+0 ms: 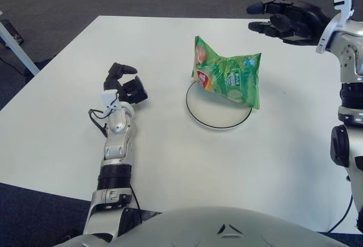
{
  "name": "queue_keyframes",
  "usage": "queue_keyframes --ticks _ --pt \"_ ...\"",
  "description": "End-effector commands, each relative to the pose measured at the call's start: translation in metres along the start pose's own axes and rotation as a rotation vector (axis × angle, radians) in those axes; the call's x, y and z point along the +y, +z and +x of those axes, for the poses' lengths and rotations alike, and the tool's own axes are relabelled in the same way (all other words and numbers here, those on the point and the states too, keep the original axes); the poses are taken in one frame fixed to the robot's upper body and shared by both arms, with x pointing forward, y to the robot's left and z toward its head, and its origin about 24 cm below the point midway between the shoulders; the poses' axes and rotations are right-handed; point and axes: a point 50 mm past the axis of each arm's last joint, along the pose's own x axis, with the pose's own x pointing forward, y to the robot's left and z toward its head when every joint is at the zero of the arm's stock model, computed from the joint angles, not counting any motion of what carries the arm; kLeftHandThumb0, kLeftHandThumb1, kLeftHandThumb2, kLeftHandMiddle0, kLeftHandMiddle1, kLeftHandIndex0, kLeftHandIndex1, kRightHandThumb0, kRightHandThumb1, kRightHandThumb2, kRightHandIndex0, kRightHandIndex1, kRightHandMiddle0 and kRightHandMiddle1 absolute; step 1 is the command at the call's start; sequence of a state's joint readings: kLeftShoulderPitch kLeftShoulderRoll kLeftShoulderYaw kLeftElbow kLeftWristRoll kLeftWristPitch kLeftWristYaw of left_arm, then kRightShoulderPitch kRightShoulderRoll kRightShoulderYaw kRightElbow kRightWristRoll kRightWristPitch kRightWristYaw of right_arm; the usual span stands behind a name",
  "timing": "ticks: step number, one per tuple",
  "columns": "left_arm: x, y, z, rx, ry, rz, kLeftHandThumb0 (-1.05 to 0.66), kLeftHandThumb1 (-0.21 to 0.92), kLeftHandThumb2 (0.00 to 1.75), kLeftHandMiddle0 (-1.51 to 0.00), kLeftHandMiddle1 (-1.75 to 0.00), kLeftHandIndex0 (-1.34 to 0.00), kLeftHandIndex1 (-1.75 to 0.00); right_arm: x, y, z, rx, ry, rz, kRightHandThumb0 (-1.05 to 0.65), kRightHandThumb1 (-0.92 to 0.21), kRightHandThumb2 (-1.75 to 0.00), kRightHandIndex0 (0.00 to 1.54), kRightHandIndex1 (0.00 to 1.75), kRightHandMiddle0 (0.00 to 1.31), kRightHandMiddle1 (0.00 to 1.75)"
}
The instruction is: Put the snack into the plate.
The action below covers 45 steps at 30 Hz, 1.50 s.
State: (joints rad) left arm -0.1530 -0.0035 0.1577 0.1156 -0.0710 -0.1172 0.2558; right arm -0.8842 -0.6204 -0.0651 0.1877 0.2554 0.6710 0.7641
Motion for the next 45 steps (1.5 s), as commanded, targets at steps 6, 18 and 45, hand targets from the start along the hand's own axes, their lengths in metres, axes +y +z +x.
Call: queue_keyframes --ticks 6,18,45 --pt "0.012 -0.054 -0.038 0.233 0.055 0.016 -0.51 0.23 1.42 -1.36 -1.75 -0.68 -1.75 0.003 0.005 0.000 0.005 -0.007 -0.007 -1.02 -0.83 -0.37 0.00 0.40 0.00 0.83" --pt "0.013 -0.049 -0.036 0.198 0.062 0.036 -0.51 0.23 1.42 -1.36 -1.75 -0.68 -1.75 0.004 0.005 0.000 0.006 -0.008 -0.006 -1.02 -0.83 -0.37 0.00 0.40 0.00 0.83" --pt "-0.003 -0.010 -0.009 0.036 -0.030 0.132 -0.52 0.22 1.43 -1.40 -1.75 -0.69 -1.75 -0.001 -0.119 0.001 -0.121 -0.627 0.295 -0.18 -0.58 -0.88 0.40 1.29 0.33 1.59"
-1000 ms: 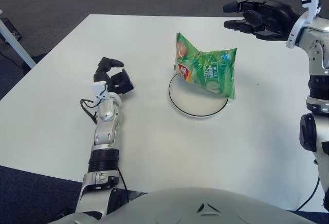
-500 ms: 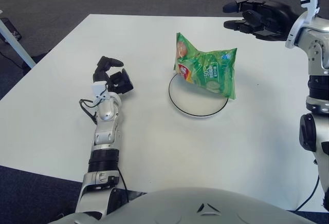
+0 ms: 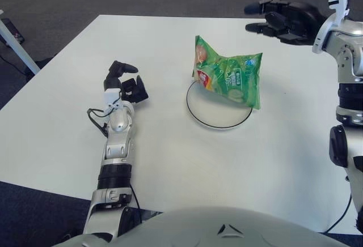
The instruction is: Put the snack into the plate.
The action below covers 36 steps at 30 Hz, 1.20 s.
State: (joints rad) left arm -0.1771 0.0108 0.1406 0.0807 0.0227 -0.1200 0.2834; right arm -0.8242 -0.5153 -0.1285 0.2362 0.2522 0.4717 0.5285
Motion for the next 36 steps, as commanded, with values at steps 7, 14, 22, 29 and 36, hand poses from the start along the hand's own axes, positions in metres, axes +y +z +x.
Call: queue_keyframes --ticks 7,14,22,29,36 --pt "0.000 -0.019 -0.012 0.111 -0.044 0.033 -0.52 0.23 1.43 -1.40 -1.75 -0.69 -1.75 -0.009 -0.127 -0.026 0.069 -0.467 0.357 -0.02 -0.31 -1.21 0.67 1.38 0.54 1.74" --pt "0.001 -0.017 -0.012 0.118 -0.053 0.027 -0.52 0.23 1.42 -1.38 -1.75 -0.69 -1.75 -0.011 -0.140 -0.025 0.106 -0.440 0.428 -0.01 -0.09 -1.44 0.85 1.31 0.72 1.75" --pt "0.002 -0.019 -0.013 0.134 -0.058 0.019 -0.52 0.23 1.42 -1.38 -1.75 -0.69 -1.75 -0.003 -0.146 -0.027 0.110 -0.414 0.454 -0.01 0.05 -1.60 0.96 1.33 0.77 1.75" --pt "0.003 -0.020 -0.013 0.139 -0.059 0.010 -0.52 0.23 1.42 -1.38 -1.75 -0.69 -1.75 -0.001 -0.147 -0.027 0.107 -0.397 0.451 -0.01 0.09 -1.66 0.98 1.40 0.77 1.75" --pt "0.003 -0.020 -0.014 0.141 -0.047 0.012 -0.52 0.23 1.43 -1.39 -1.75 -0.69 -1.75 0.002 -0.147 -0.026 0.099 -0.377 0.437 -0.01 0.10 -1.69 0.96 1.47 0.76 1.75"
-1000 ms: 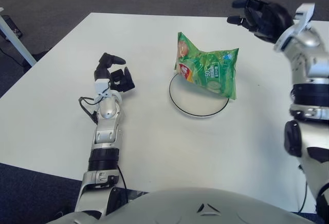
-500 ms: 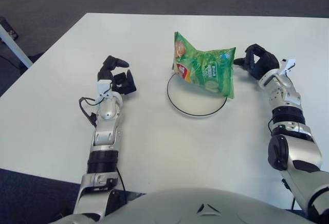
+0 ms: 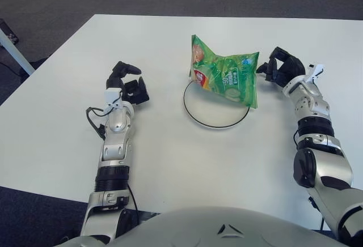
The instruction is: Put the snack into the plate.
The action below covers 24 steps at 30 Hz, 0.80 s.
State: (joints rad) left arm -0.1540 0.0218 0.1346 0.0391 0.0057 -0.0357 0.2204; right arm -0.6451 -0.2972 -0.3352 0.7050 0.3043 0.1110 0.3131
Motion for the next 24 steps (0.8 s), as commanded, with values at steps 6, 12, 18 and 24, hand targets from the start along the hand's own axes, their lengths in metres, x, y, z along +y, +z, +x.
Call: queue_keyframes --ticks 6,12,18,24 --pt "0.0014 -0.0177 -0.0106 0.084 0.015 0.001 -0.52 0.22 1.43 -1.38 -1.75 -0.69 -1.75 0.0023 -0.0014 -0.0007 -0.007 0.027 -0.015 -0.01 0.11 -1.71 0.95 1.51 0.77 1.75" --pt "0.0005 -0.0177 -0.0115 0.074 0.012 0.006 -0.52 0.23 1.43 -1.38 -1.75 -0.69 -1.75 0.0024 -0.0025 -0.0008 0.006 0.030 -0.019 -0.01 0.11 -1.73 0.93 1.57 0.77 1.75" --pt "-0.0004 -0.0183 -0.0121 0.076 0.014 0.004 -0.52 0.23 1.43 -1.39 -1.75 -0.69 -1.75 0.0046 -0.0030 -0.0013 0.012 0.039 -0.015 -0.01 0.09 -1.75 0.90 1.66 0.74 1.75" --pt "-0.0005 -0.0194 -0.0128 0.083 0.009 -0.005 -0.52 0.22 1.43 -1.39 -1.75 -0.69 -1.75 0.0041 -0.0036 -0.0028 0.017 0.022 -0.035 -0.01 0.08 -1.75 0.89 1.70 0.71 1.75"
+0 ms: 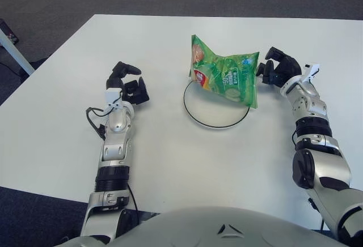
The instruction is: Put the snack into the plate.
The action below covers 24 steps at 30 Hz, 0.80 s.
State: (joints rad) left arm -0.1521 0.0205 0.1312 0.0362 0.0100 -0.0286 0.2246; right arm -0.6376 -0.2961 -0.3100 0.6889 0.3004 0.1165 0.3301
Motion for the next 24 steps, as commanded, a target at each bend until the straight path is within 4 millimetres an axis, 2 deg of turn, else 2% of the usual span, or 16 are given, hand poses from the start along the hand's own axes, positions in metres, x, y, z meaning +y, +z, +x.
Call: queue_keyframes --ticks 1,7,13,24 --pt "0.000 -0.019 -0.012 0.079 0.007 -0.012 -0.52 0.22 1.43 -1.38 -1.75 -0.69 -1.75 -0.001 -0.003 -0.004 0.007 -0.023 -0.021 -0.01 0.07 -1.75 0.89 1.71 0.70 1.75" --pt "-0.001 -0.018 -0.011 0.073 0.008 -0.018 -0.52 0.22 1.44 -1.38 -1.75 -0.70 -1.75 -0.002 -0.017 -0.014 -0.030 -0.127 -0.051 -0.01 0.06 -1.75 0.88 1.74 0.68 1.75" --pt "-0.002 -0.015 -0.010 0.076 0.003 -0.020 -0.52 0.22 1.44 -1.38 -1.75 -0.70 -1.75 0.013 -0.045 -0.034 -0.079 -0.220 -0.056 -0.01 0.06 -1.75 0.89 1.74 0.67 1.75" --pt "-0.003 -0.011 -0.008 0.072 -0.013 -0.005 -0.52 0.23 1.42 -1.38 -1.75 -0.69 -1.75 0.019 -0.053 -0.047 -0.152 -0.304 -0.154 -0.01 0.09 -1.75 0.94 1.66 0.69 1.75"
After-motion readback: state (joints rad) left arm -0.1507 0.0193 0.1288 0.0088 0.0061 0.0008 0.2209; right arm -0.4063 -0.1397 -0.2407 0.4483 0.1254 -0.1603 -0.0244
